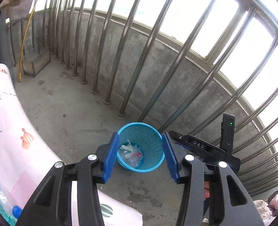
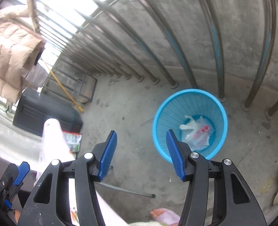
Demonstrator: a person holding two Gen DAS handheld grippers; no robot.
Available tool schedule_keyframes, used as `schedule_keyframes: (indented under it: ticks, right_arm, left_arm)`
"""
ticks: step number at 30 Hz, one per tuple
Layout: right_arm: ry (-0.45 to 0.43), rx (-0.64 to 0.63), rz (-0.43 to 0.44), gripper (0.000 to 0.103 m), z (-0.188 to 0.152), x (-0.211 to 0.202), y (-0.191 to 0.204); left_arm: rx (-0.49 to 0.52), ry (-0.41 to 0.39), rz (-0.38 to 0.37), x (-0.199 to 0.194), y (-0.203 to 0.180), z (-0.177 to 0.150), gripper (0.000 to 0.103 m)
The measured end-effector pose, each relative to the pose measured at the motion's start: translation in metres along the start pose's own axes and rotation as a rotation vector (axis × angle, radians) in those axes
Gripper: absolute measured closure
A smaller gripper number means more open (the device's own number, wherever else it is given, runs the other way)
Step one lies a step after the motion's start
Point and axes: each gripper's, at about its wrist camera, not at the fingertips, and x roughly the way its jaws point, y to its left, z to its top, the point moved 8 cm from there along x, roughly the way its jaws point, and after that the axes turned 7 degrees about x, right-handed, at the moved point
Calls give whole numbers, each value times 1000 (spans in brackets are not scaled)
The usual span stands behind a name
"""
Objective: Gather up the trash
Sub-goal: 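Move both tools back to the table toward the bottle and gold pouch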
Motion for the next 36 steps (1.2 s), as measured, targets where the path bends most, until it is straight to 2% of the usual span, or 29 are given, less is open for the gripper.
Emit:
schedule_keyframes:
  ticks: [7,14,20,24,28,34,36]
  right_arm:
    - [123,-178,149,51,-47,-12,81]
    - [271,-331,278,51,-104,-15,158]
    - [384,-429,358,51,-148,-4,220]
    - [435,-489,374,51,-172,6,255]
    - [480,-556,380,51,-192,20,288]
    - [548,-626,355,50,-216,51,318]
    - [579,-643,344,49,-224,64,326]
  left_arm:
    - [-29,-148,115,-110,32,-37,57]
    - [-177,-263,259,-203,94,-98,57]
    - [-320,-301,352,-260,153,-147,58]
    - [-386,-324,388,-284,190,-161,57]
    - [-416,-329,409,-296,222,-162,58]
    - [-435,-262,467,-288,269,-167,58]
    - [-439,-228,463,-280,281,-170,58]
